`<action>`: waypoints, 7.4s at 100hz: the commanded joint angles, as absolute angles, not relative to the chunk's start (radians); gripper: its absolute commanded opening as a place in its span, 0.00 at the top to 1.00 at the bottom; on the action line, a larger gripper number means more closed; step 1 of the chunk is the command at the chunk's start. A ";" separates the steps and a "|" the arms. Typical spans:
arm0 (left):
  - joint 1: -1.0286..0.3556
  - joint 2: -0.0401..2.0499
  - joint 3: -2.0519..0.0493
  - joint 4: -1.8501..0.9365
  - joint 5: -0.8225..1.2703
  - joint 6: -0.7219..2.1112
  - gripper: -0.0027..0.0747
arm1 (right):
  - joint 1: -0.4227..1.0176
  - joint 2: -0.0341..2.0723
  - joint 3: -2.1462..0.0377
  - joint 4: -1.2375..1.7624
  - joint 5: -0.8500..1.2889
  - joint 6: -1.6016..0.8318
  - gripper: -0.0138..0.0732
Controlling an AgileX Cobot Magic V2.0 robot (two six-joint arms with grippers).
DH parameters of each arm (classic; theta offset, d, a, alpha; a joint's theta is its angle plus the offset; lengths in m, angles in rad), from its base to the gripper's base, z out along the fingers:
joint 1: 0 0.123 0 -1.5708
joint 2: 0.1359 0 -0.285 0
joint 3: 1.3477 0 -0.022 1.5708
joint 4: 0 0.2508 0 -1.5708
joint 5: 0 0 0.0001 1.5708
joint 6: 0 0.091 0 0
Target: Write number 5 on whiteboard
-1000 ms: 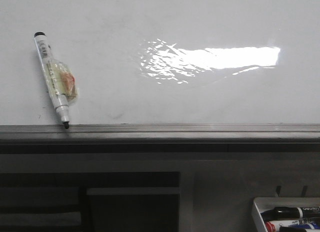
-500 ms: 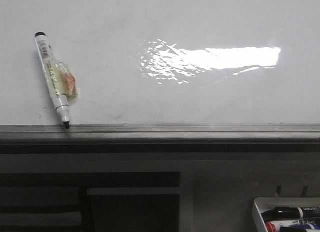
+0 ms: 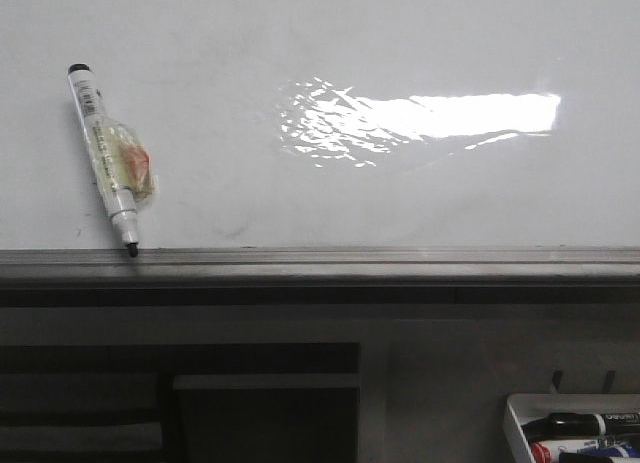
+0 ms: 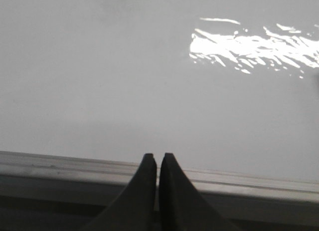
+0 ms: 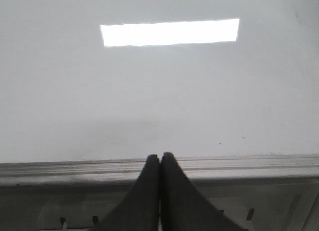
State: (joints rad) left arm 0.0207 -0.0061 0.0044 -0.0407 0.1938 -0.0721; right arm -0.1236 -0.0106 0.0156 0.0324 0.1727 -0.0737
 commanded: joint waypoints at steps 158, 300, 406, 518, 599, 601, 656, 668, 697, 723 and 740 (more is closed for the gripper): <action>-0.201 0.366 -0.280 -0.270 0.100 0.015 0.37 | -0.044 0.334 -0.133 0.242 0.098 -0.085 0.91; -0.857 1.219 -0.326 -0.491 -0.640 0.000 0.37 | -0.041 0.334 -0.133 0.242 0.095 -0.085 0.91; -0.850 1.231 -0.339 0.025 -0.618 0.024 0.99 | 0.186 0.482 -0.317 0.242 0.358 -0.104 0.91; -0.850 1.217 -0.397 0.273 -0.613 0.430 0.99 | 0.841 1.004 -0.717 0.242 0.139 -0.112 0.36; -0.853 1.153 -0.397 0.121 -0.564 0.428 0.39 | 0.849 1.085 -0.765 0.295 0.196 -0.096 0.91; -0.853 1.144 -0.397 0.107 -0.542 0.428 0.40 | 0.846 1.087 -0.765 0.295 0.196 -0.095 0.91; -0.788 0.749 -0.335 -0.254 -0.381 0.428 0.48 | 0.706 1.248 -1.032 0.273 0.278 -0.123 0.91; -0.747 0.749 -0.326 -0.254 -0.381 0.428 0.50 | 0.678 1.301 -1.127 0.265 0.326 -0.142 0.91; -0.735 0.749 -0.326 -0.254 -0.385 0.428 0.50 | 0.630 1.364 -1.145 0.262 0.388 -0.143 0.91; -0.735 0.749 -0.326 -0.254 -0.385 0.428 0.50 | 0.656 1.364 -1.074 0.272 0.354 -0.143 0.91; -0.735 0.749 -0.326 -0.254 -0.387 0.428 0.50 | 0.617 1.325 -1.050 0.268 0.420 -0.143 0.91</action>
